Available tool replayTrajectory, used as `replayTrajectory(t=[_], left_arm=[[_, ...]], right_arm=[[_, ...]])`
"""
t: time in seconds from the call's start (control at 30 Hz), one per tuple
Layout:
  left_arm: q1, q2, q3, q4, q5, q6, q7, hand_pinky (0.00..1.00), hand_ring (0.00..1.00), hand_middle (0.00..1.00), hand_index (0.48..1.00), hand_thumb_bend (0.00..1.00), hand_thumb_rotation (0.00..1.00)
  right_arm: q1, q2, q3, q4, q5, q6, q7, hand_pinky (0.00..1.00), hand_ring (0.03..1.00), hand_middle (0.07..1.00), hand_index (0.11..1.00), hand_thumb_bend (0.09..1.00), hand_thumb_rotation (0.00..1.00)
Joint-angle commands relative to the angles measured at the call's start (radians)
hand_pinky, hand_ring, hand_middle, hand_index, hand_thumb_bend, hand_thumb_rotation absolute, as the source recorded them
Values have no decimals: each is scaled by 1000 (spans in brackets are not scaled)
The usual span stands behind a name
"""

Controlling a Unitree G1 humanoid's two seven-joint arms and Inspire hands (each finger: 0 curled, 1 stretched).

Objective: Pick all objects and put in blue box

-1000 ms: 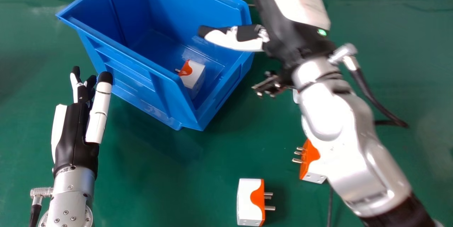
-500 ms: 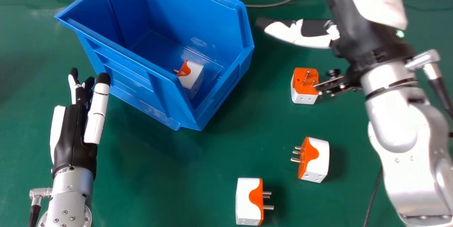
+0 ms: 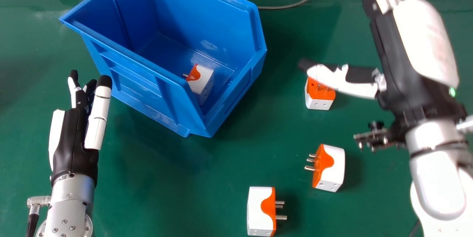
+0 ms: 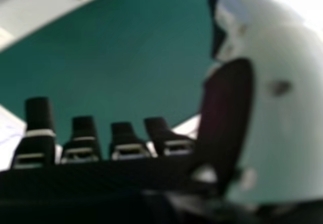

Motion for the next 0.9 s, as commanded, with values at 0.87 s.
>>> replayTrajectory(t=[0.87], left_arm=[[16,35,23,-32,-21,-9,-22,987,999,981,977,571,1000]], right_arm=[[352,-149,-127,162,129,-365,58,814,935,951,940,498,475]])
